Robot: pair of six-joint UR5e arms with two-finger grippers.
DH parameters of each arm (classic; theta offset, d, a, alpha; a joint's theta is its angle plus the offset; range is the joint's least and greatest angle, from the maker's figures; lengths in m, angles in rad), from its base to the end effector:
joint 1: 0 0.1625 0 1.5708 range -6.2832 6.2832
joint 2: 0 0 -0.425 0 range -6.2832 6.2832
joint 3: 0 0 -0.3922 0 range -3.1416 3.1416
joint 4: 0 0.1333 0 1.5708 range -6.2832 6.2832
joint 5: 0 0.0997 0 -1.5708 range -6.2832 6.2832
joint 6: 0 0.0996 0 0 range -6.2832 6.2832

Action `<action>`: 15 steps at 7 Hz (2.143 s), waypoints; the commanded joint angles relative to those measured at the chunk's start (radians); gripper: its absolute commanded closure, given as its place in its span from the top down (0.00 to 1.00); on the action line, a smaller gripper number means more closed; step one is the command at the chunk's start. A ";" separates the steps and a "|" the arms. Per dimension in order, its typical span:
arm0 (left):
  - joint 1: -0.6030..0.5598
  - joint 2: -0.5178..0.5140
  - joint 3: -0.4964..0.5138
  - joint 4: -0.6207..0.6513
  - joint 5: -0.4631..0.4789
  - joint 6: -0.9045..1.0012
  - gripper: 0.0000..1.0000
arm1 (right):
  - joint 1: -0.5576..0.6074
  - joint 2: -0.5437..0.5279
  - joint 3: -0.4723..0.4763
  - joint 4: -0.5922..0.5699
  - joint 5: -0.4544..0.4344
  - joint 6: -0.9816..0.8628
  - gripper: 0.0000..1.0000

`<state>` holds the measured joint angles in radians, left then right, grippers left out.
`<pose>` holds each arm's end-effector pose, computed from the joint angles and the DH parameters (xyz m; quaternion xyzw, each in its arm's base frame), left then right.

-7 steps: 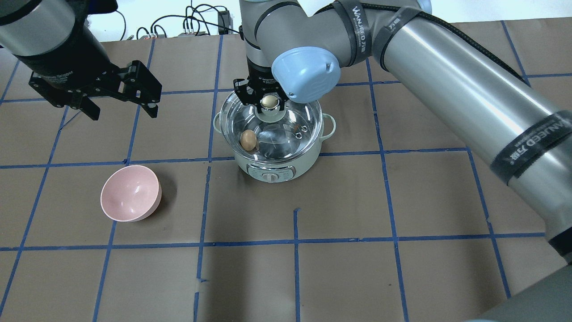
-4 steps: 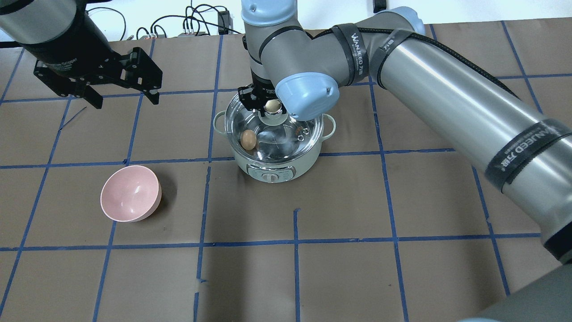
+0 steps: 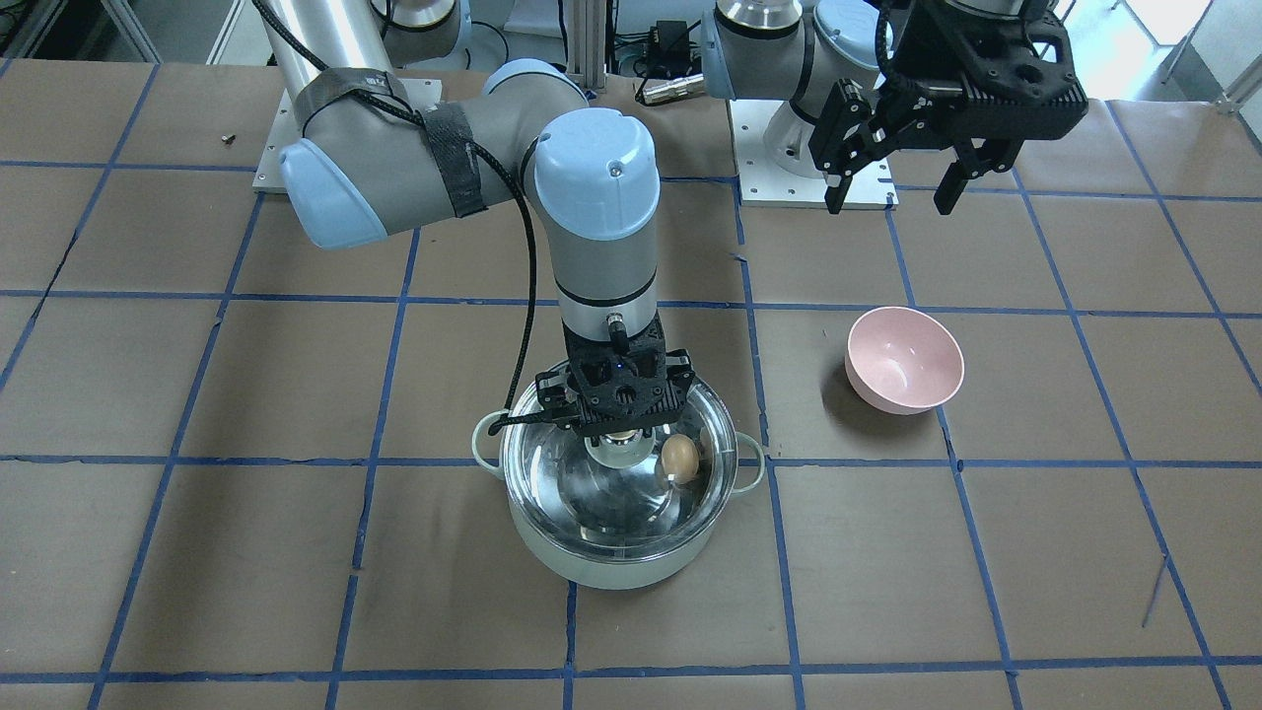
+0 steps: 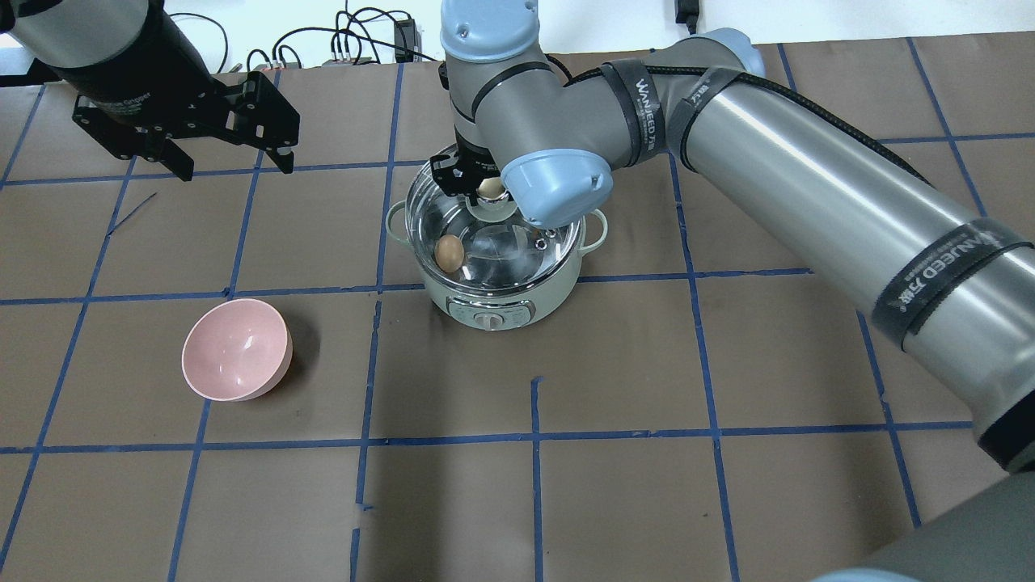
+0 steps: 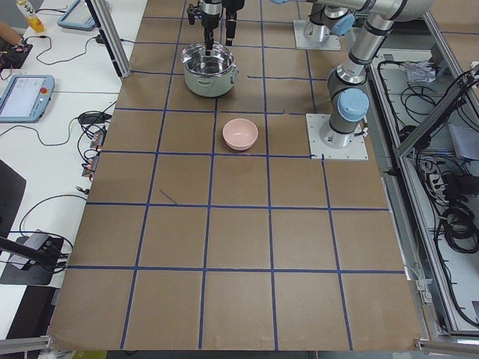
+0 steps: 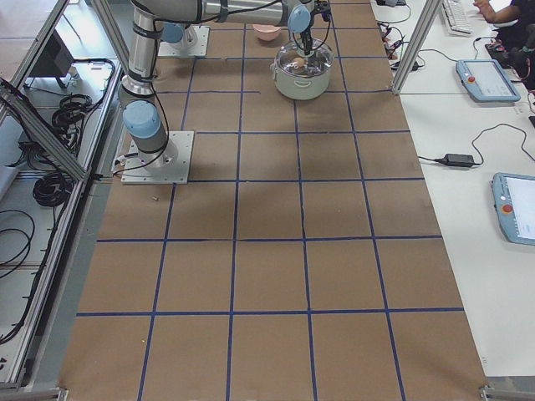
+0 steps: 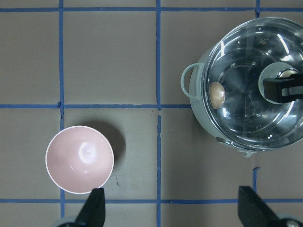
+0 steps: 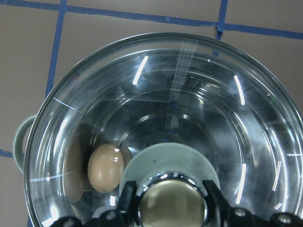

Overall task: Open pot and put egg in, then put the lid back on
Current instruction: 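Lower the lid onto the pot and release the knob with the right gripper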

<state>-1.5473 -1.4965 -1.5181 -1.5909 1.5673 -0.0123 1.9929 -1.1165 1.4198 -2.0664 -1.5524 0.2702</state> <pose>-0.1226 -0.4703 0.5476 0.0178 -0.9984 0.0534 0.0014 0.4009 -0.5629 0.3486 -0.0764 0.9924 -0.0872 0.0412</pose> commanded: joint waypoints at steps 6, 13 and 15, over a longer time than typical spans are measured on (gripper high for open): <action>0.023 -0.033 -0.048 -0.017 0.011 0.005 1.00 | 0.000 0.006 -0.036 0.095 -0.017 -0.029 0.11; 0.024 -0.044 -0.030 0.000 0.005 0.015 1.00 | 0.000 0.029 -0.078 0.123 -0.012 -0.039 0.11; 0.018 -0.033 -0.043 -0.001 -0.004 0.014 1.00 | 0.000 0.030 -0.074 0.117 -0.011 -0.042 0.12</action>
<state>-1.5262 -1.5339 -1.5480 -1.5939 1.5684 0.0029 1.9926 -1.0879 1.3443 -1.9472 -1.5636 0.2293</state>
